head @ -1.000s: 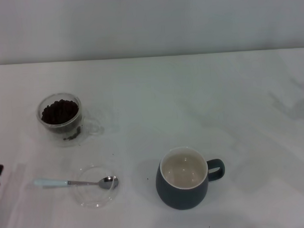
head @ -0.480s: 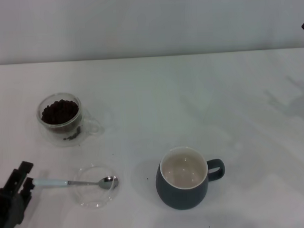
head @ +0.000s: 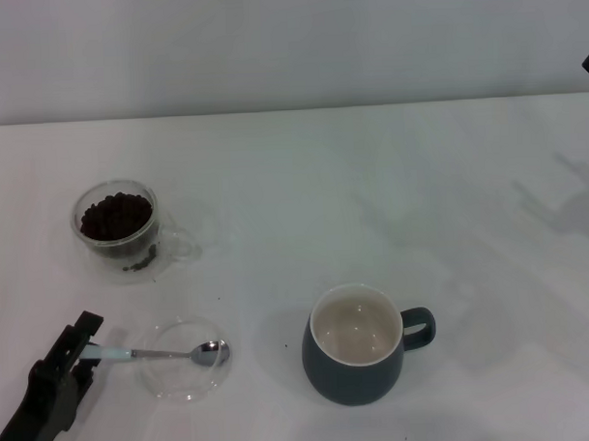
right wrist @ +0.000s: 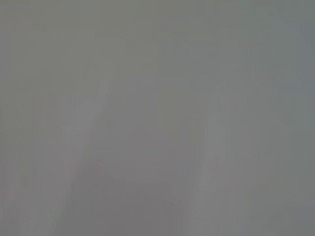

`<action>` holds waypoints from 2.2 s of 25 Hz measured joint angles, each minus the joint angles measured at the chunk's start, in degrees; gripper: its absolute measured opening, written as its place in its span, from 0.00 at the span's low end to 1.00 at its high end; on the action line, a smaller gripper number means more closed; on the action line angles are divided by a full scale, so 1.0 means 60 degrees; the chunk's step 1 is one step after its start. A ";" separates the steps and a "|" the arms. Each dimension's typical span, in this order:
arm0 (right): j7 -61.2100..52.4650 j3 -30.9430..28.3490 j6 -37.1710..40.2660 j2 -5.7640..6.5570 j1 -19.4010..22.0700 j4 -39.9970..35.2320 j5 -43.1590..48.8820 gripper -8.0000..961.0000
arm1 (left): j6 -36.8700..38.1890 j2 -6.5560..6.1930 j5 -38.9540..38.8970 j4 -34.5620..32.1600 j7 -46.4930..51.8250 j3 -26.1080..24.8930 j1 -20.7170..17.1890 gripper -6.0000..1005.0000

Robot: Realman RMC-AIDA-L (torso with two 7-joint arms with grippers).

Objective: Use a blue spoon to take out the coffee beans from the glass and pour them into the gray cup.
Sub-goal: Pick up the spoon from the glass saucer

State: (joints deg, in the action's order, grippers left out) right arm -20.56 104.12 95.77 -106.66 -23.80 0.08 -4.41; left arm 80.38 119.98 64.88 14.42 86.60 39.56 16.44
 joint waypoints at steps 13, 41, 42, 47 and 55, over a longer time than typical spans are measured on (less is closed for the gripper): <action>0.0106 -0.0025 -0.0011 -0.0084 0.0080 0.0043 -0.0049 0.88 | -0.0007 0.0056 0.0014 0.0000 -0.0108 0.0027 -0.0083 0.54; 0.0365 -0.0040 0.0006 -0.0244 0.0114 0.0001 -0.0072 0.88 | -0.0187 -0.0015 0.0026 -0.0057 -0.0025 0.0056 0.0000 0.18; 0.0366 -0.0040 0.0006 -0.0251 0.0115 0.0002 -0.0071 0.88 | -0.0189 -0.0016 0.0026 -0.0063 -0.0025 0.0056 0.0001 0.16; 0.0483 -0.0040 -0.0008 -0.0300 0.0120 0.0014 -0.0071 0.88 | -0.0190 -0.0034 0.0026 -0.0085 -0.0016 0.0056 0.0000 0.15; 0.0595 -0.0039 -0.0021 -0.0393 0.0150 -0.0004 -0.0078 0.88 | 0.0296 -0.0072 0.0025 -0.0449 -0.0028 0.0403 -0.0068 0.14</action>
State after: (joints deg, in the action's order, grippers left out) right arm -16.99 103.89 95.65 -109.01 -22.91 0.05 -4.88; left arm 82.15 119.55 65.03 11.72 86.43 41.98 16.03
